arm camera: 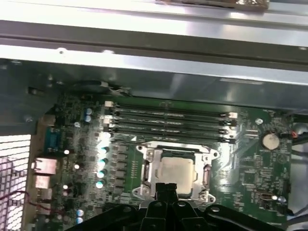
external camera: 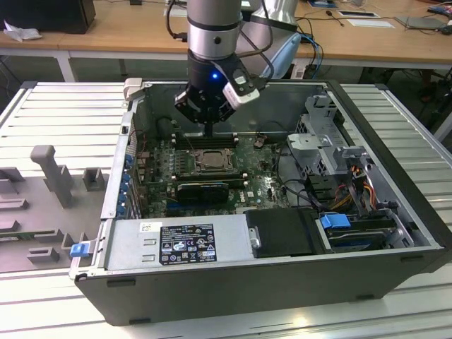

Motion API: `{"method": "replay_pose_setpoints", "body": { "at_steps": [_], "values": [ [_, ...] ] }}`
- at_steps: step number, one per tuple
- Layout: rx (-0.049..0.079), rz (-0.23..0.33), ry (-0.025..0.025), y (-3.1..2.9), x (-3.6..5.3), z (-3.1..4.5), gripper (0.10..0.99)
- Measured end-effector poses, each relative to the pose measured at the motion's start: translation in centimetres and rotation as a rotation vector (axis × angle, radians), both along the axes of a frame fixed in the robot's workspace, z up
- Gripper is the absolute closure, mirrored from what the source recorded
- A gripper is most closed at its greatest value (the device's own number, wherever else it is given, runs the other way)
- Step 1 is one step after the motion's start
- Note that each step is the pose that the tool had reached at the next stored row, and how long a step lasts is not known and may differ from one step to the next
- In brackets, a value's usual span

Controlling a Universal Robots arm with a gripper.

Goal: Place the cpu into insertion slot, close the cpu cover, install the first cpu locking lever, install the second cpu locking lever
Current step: 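Install the first cpu locking lever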

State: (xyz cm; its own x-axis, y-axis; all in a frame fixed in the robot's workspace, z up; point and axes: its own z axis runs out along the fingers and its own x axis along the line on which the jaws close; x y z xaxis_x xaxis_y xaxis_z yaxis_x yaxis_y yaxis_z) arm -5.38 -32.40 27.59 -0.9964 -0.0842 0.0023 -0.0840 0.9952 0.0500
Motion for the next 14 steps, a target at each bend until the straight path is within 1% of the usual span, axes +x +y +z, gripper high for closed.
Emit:
{"method": "replay_pose_setpoints", "body": {
  "at_steps": [1, 5, 6, 7, 8, 9, 11, 12, 14],
  "values": [
    [0.0, 0.0, -0.0006, 0.0, -0.73, -0.03, 0.98],
    [0.0, 0.0, -0.0033, 0.0, -2.55, -0.21, 0.98],
    [0.0, 0.0, -0.0045, 0.01, -3.19, -0.45, 0.98],
    [0.0, 0.0, -0.0047, 0.0, -3.49, -0.58, 0.98],
    [0.0, 0.0, -0.005, 0.01, -3.97, -0.79, 0.98],
    [0.0, 0.001, -0.0049, 0.01, -4.33, -0.92, 0.98],
    [0.001, -0.002, -0.0051, 0.09, -4.62, -1.09, 0.98],
    [0.001, -0.023, -0.0049, 0.1, -4.81, -1.25, 0.98],
    [0.004, -0.028, -0.005, 0.25, -5.23, -1.44, 0.98]
  ]
}}
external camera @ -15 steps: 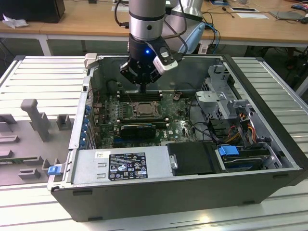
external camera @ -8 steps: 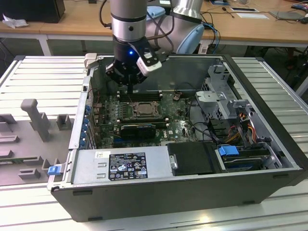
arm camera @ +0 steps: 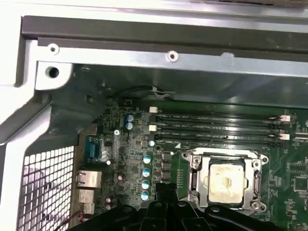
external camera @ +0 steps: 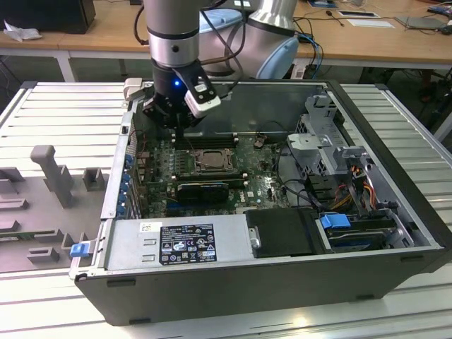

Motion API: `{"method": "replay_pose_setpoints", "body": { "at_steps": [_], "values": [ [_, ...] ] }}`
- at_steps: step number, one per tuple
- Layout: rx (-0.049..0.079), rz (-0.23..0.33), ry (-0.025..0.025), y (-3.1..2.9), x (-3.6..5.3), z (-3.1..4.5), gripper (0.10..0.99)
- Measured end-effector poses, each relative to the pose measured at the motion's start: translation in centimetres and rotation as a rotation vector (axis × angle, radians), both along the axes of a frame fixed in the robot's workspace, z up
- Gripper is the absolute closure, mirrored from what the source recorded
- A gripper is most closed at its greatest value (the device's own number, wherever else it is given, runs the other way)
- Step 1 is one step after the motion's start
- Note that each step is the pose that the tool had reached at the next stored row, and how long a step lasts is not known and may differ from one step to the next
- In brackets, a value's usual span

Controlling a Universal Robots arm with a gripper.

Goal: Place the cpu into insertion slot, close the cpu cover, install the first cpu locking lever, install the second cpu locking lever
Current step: 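Install the first cpu locking lever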

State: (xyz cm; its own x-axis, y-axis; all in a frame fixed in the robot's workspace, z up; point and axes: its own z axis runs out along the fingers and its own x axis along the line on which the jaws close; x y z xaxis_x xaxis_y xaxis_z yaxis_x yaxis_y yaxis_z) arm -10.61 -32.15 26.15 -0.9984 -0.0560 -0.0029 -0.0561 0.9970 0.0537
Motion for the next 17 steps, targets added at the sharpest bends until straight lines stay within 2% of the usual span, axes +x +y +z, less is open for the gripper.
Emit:
{"method": "replay_pose_setpoints", "body": {
  "at_steps": [5, 10, 14, 17],
  "values": [
    [0.003, 0.0, 0.0, 1.5, -0.51, -0.47, 0.98],
    [0.003, 0.0, 0.0, 2.31, -0.58, -0.53, 0.98],
    [0.003, 0.0, 0.0, 2.7, -0.57, -0.53, 0.98],
    [0.004, 0.0, 0.0, 3.08, -0.17, -0.53, 0.98]
  ]
}}
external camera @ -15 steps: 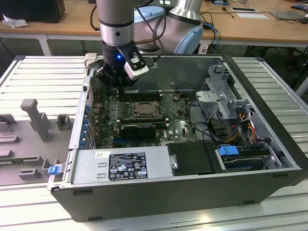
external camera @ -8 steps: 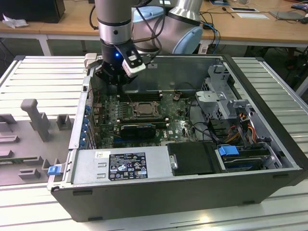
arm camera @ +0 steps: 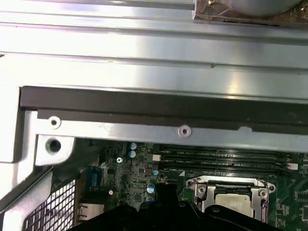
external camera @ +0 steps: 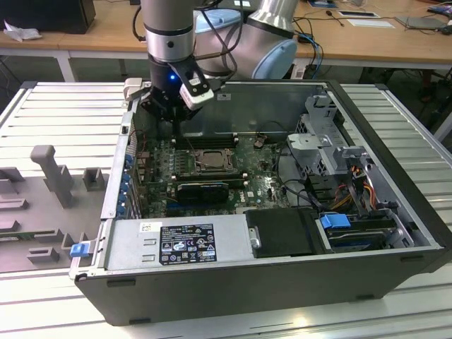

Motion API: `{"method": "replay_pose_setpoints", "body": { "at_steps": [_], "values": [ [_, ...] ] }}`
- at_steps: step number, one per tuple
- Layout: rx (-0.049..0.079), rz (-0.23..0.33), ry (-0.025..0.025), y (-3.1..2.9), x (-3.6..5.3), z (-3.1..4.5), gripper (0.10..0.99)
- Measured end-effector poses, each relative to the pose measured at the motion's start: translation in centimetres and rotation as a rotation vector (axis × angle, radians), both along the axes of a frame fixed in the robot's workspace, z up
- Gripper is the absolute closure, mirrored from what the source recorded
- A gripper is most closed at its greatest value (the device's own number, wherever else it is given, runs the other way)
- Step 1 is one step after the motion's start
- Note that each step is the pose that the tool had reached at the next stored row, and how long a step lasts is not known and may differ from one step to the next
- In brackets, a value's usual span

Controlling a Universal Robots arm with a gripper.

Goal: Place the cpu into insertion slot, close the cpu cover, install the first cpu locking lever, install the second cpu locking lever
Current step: 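Install the first cpu locking lever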

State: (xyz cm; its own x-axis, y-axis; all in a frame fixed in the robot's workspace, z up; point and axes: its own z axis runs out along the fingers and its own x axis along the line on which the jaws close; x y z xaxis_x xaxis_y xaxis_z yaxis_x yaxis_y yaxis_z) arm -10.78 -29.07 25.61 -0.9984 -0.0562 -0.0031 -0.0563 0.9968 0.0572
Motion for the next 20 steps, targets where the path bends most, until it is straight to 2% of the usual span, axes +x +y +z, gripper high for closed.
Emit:
{"method": "replay_pose_setpoints", "body": {
  "at_steps": [4, 6, 12, 13, 14, 16, 20],
  "values": [
    [0.0, 0.0, 0.0001, 0.03, 1.55, -0.03, 0.98],
    [0.0, 0.0, 0.0, 0.03, 2.93, -0.11, 0.98],
    [0.0, 0.0, -0.0002, 0.03, 5.66, -0.43, 0.98],
    [0.003, 0.0, -0.0002, 0.01, 5.89, -0.45, 0.98],
    [0.017, -0.001, -0.0002, 0.0, 6.14, -0.61, 0.98],
    [0.017, -0.001, 0.0, -0.01, 6.28, -1.37, 0.98],
    [0.017, -0.001, -0.0001, 0.0, 6.81, -2.27, 0.98]
  ]
}}
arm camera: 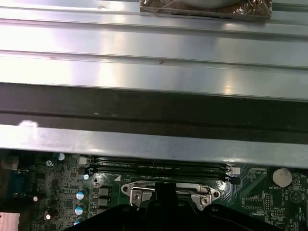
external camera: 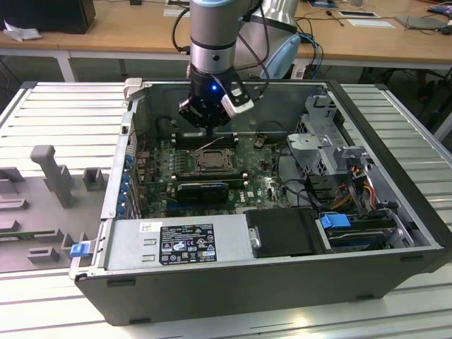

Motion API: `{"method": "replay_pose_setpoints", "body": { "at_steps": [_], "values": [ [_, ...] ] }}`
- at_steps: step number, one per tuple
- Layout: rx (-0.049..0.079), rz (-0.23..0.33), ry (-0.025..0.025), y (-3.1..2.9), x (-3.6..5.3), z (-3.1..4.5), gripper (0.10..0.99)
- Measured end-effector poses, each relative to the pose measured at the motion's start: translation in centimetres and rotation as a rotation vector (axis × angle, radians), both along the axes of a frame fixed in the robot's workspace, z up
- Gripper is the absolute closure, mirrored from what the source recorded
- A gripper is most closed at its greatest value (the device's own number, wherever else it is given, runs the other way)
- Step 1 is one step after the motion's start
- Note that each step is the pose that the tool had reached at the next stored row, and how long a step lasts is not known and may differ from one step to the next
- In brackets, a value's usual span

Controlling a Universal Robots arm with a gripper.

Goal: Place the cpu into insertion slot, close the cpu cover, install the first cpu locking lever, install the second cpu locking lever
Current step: 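Install the first cpu locking lever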

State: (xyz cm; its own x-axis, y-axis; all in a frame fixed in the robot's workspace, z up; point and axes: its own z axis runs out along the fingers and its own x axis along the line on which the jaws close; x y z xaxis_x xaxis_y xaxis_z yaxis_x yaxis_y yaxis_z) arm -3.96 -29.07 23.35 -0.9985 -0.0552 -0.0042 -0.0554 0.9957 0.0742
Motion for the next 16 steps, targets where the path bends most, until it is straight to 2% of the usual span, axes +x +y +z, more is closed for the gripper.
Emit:
{"method": "replay_pose_setpoints", "body": {
  "at_steps": [5, 10, 16],
  "values": [
    [0.006, 0.0, 0.0001, 0.16, 0.37, -0.45, 0.98],
    [0.007, 0.0, 0.0001, 0.8, 0.63, -0.75, 0.98],
    [0.007, 0.001, 0.0, 0.87, 1.49, -1.25, 0.98]
  ]
}}
